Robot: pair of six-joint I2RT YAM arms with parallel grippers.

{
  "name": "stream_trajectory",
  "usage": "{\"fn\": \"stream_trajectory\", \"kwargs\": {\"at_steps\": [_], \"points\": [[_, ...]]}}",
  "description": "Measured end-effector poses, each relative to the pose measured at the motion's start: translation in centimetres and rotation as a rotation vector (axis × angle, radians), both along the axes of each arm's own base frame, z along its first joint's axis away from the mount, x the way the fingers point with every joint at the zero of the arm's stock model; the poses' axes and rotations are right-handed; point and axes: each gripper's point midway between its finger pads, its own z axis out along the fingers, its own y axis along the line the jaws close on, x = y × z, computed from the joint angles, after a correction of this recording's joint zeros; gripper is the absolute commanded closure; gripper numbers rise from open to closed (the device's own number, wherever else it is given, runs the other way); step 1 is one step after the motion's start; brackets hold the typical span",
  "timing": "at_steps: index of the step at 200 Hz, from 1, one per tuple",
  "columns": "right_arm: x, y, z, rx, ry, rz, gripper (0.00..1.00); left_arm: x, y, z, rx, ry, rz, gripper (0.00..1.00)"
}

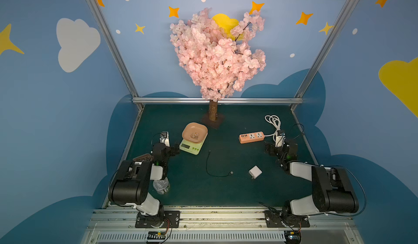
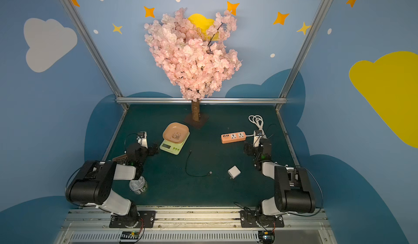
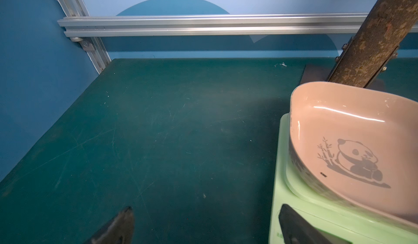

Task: Charge the electronic scale
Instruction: Adjust the charging cable at the center of the board.

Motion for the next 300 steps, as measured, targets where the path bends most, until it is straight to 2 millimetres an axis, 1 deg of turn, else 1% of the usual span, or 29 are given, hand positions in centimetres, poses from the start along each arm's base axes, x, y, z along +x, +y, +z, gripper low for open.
{"fn": "stream_trajectory", "kwargs": {"at_steps": [161, 165, 171, 199, 213, 227, 241, 254, 279, 290, 300], "points": [[0.0, 0.1, 0.0, 0.000, 0.000, 0.003, 0.06, 0.0, 0.0, 0.0, 0.000, 0.000, 0.000, 0.00], [0.0, 0.1, 0.0, 0.000, 0.000, 0.003, 0.06, 0.0, 0.0, 0.0, 0.000, 0.000, 0.000, 0.00], [0.0, 0.1, 0.0, -0.001, 0.000, 0.003, 0.03, 0.0, 0.0, 0.0, 0.000, 0.000, 0.000, 0.00], [0.0, 0.0, 0.0, 0.000, 0.001, -0.003, 0.02, 0.0, 0.1, 0.1, 0.005, -0.007, 0.010, 0.00], [-0.1, -0.3, -0.1, -0.002, 0.006, -0.022, 0.02, -0.4, 0.4, 0.4, 0.011, -0.027, 0.027, 0.00], [-0.2, -0.7, 0.2, -0.004, 0.011, -0.048, 0.02, -1.4, 0.7, 0.8, 0.017, -0.045, 0.045, 0.00], [-0.2, -1.0, 1.0, -0.009, 0.012, -0.071, 0.02, -2.3, 0.9, 1.9, 0.022, -0.076, 0.062, 0.00], [0.0, -1.3, 2.5, -0.011, 0.003, -0.088, 0.02, -2.8, 1.1, 3.7, 0.025, -0.124, 0.074, 0.00], [0.5, -1.9, 7.4, 0.057, -0.048, -0.166, 0.03, -3.4, 0.9, 8.7, -0.011, -0.236, 0.094, 0.00], [0.4, -1.9, 9.5, 0.120, -0.071, -0.195, 0.04, -3.6, 1.0, 10.9, -0.053, -0.264, 0.118, 0.00], [0.1, -1.8, 11.1, 0.179, -0.078, -0.218, 0.04, -3.7, 1.1, 13.0, -0.095, -0.281, 0.138, 0.00]]}}
